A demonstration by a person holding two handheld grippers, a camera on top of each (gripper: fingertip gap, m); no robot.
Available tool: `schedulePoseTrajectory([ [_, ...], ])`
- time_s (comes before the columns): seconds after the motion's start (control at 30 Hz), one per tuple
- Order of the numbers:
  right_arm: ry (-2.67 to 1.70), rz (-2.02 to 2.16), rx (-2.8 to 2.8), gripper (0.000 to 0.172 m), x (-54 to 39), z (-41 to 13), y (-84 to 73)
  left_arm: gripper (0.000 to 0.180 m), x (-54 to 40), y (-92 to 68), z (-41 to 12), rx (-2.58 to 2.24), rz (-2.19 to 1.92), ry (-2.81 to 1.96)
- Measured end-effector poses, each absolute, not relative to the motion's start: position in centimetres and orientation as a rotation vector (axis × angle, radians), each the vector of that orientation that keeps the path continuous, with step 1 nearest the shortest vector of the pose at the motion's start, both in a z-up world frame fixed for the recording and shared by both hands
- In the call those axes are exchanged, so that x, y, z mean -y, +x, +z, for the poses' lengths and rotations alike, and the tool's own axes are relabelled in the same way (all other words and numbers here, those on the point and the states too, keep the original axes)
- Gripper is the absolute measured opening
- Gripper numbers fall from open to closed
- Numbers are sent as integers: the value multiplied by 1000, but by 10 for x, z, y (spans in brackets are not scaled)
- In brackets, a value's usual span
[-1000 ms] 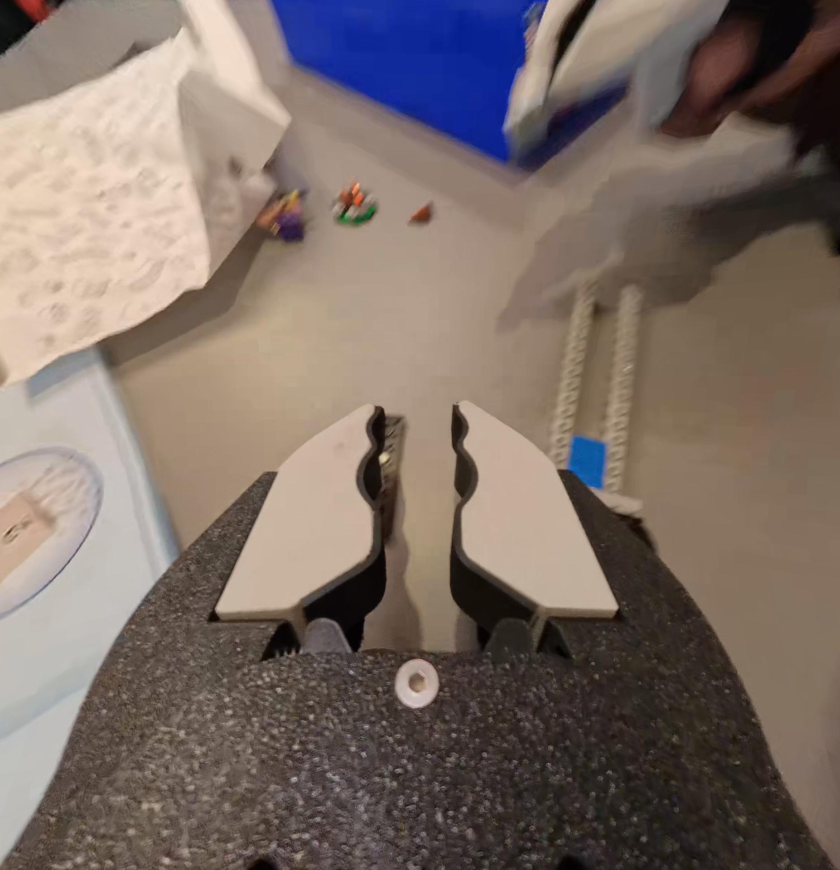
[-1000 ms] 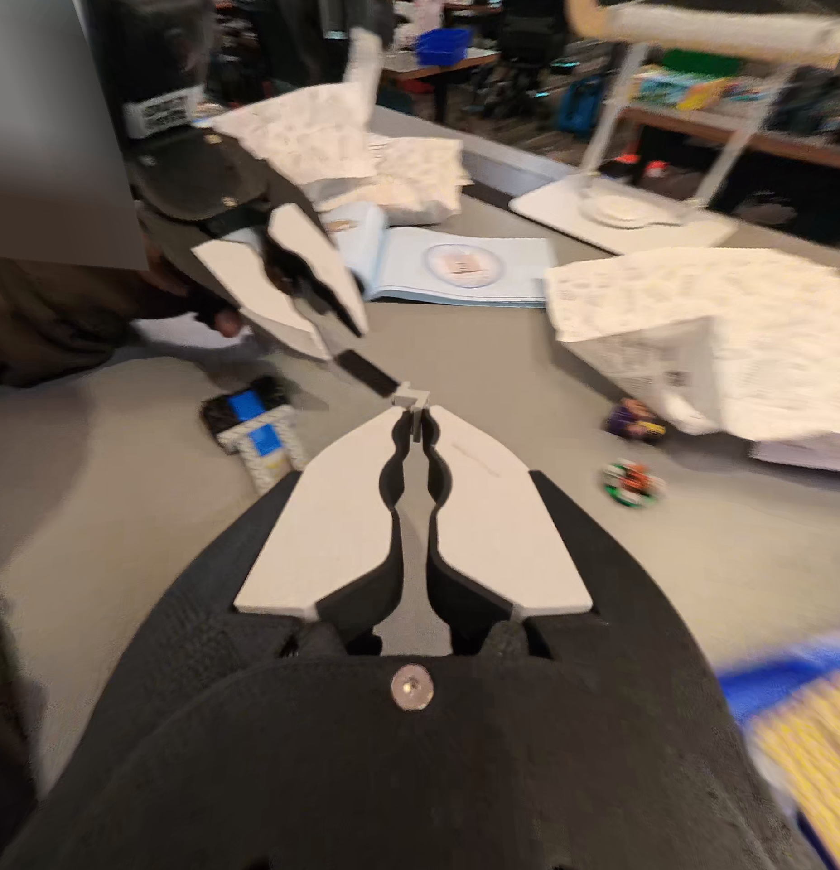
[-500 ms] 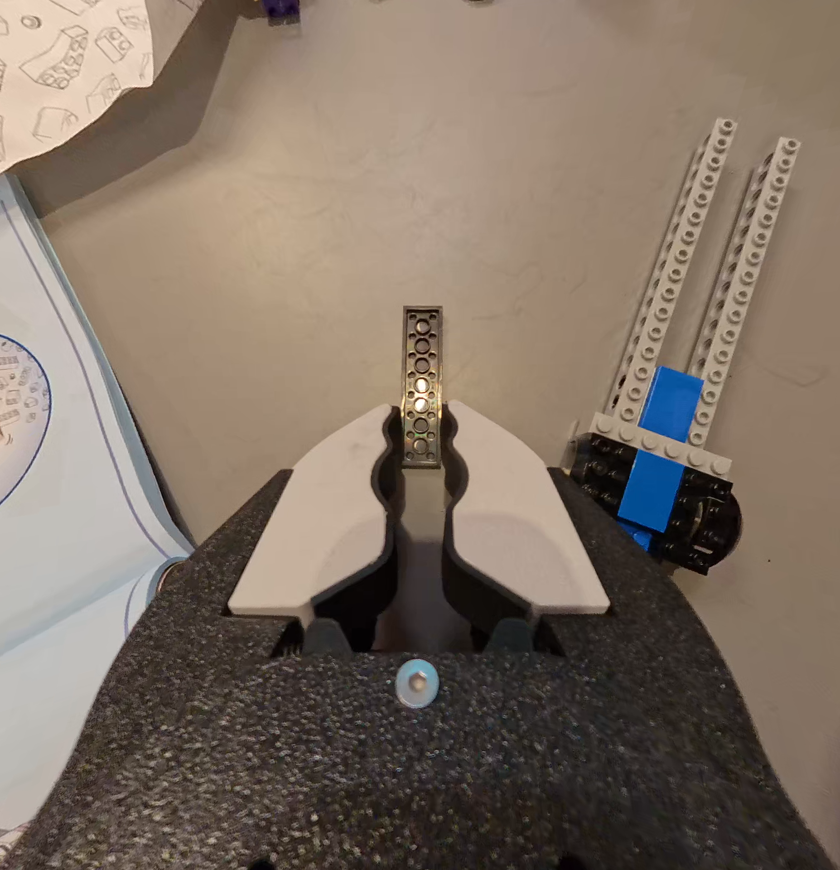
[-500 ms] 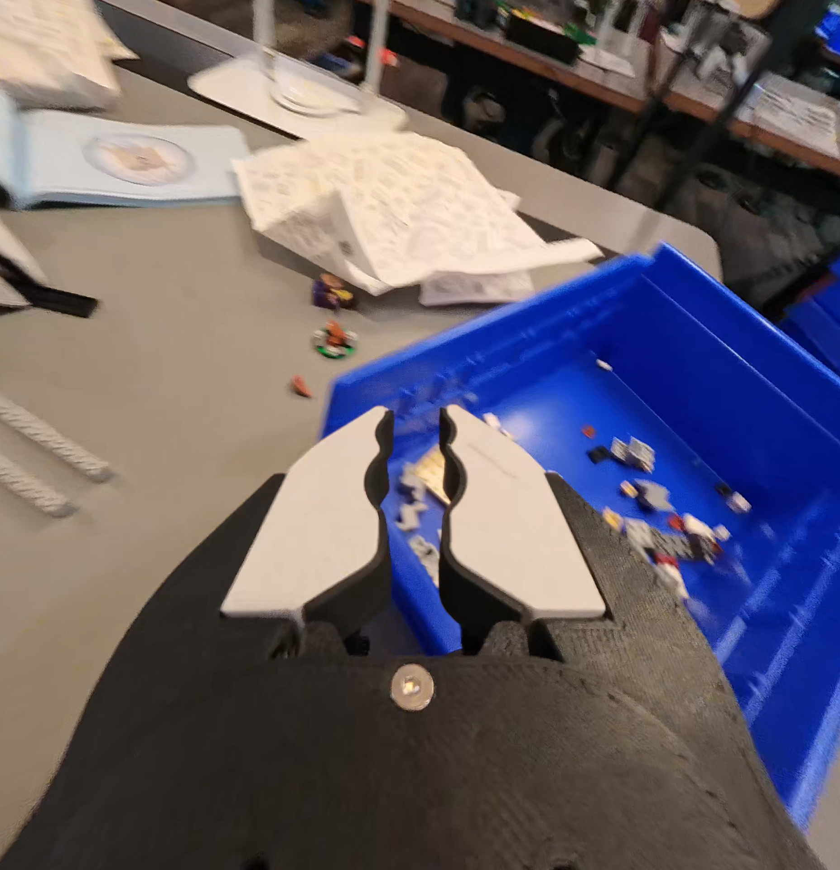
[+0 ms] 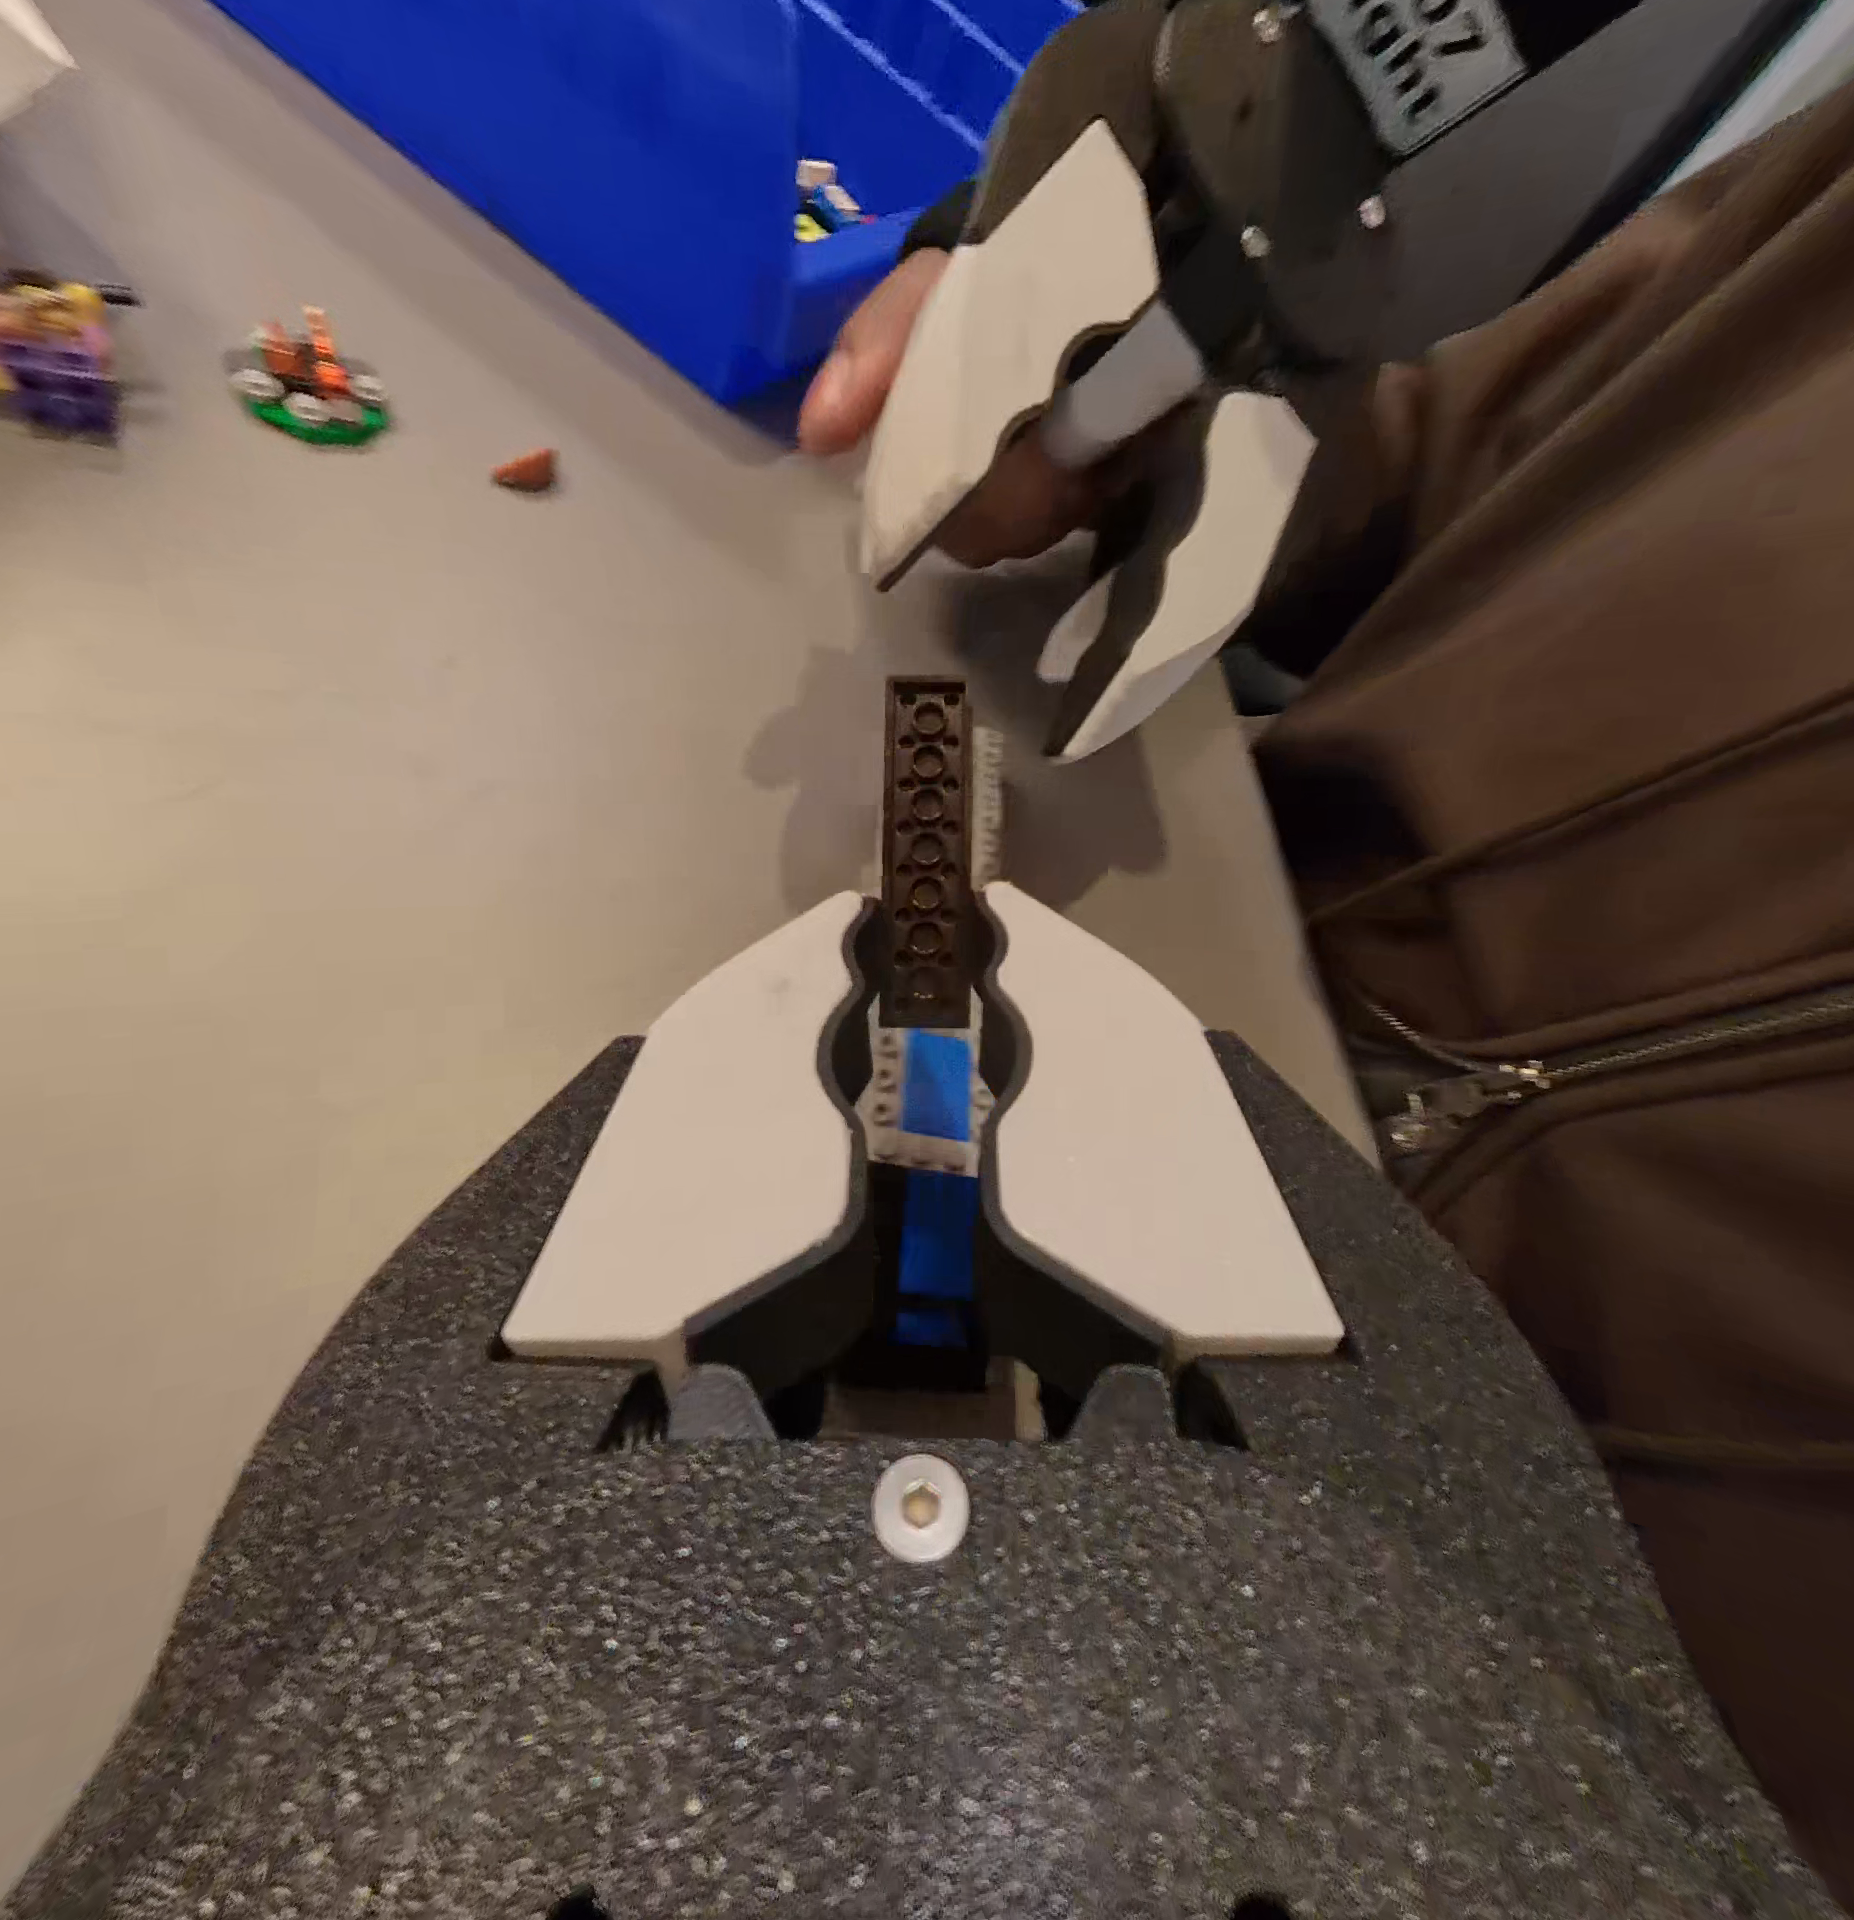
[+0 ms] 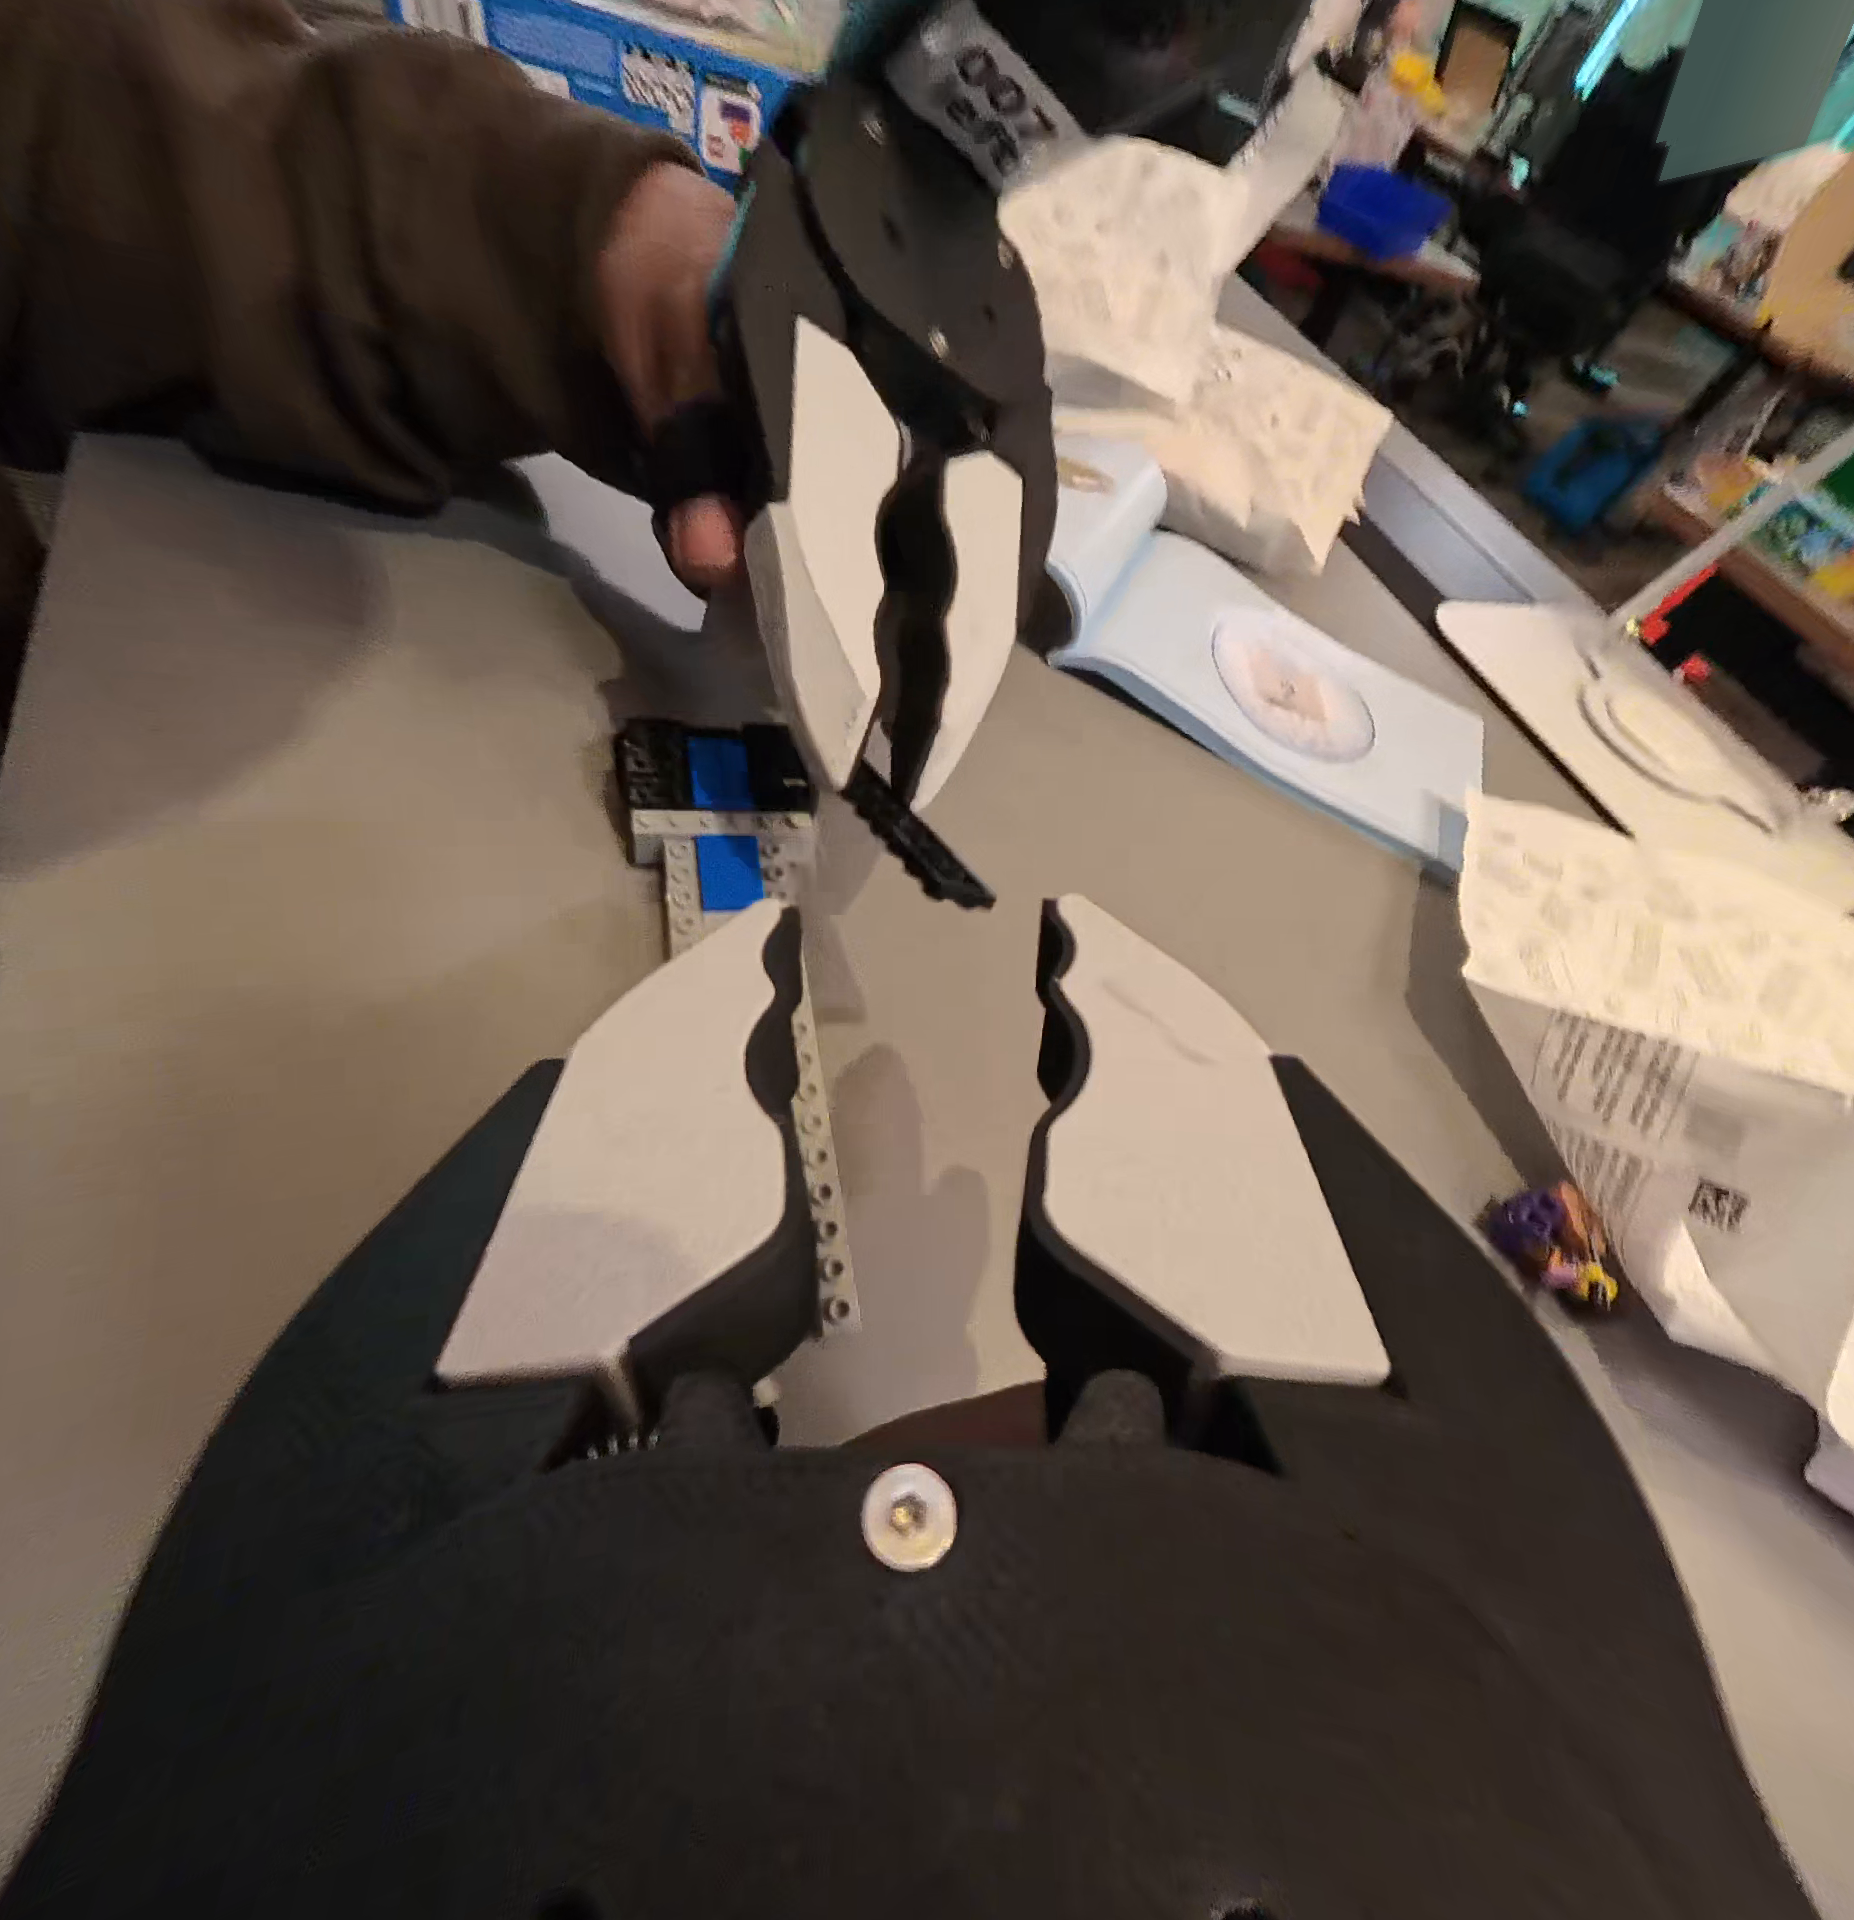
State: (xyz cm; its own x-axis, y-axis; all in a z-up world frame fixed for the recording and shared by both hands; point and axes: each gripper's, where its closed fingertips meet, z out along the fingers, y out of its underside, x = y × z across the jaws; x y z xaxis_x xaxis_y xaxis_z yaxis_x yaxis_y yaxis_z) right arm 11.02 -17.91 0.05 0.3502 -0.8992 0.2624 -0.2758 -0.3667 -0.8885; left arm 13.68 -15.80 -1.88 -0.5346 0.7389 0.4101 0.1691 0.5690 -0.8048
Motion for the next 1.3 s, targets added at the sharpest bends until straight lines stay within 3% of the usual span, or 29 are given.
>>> schedulePoseTrajectory([
  [0.1,-1856,-1022,-980,37,170,-1,113,16,152,128,-16,1963,873,-703],
  [0.3,-1877,-1003,-1005,5,166,-6,109,22,156,132,-4,1889,945,-652],
  [0.4,-1793,-1099,-1134,5,195,9,93,36,162,152,0,1941,1050,-660],
  [0.6,-1597,-1452,-1570,5,301,55,5,40,156,178,-28,2155,1008,-784],
  [0.73,-1458,-1490,-1948,5,361,44,-53,41,149,175,-42,2198,929,-863],
  [0.8,-1469,-1474,-2012,17,367,36,-59,44,146,172,-47,2216,908,-899],
  [0.87,-1527,-1454,-1986,25,358,33,-51,47,146,170,-51,2232,896,-913],
  [1.0,-1750,-1290,-1715,22,296,28,-6,50,151,174,-46,2227,943,-883],
  [1.3,-2058,-710,-1310,22,169,-44,64,50,155,181,-42,2230,1020,-901],
])
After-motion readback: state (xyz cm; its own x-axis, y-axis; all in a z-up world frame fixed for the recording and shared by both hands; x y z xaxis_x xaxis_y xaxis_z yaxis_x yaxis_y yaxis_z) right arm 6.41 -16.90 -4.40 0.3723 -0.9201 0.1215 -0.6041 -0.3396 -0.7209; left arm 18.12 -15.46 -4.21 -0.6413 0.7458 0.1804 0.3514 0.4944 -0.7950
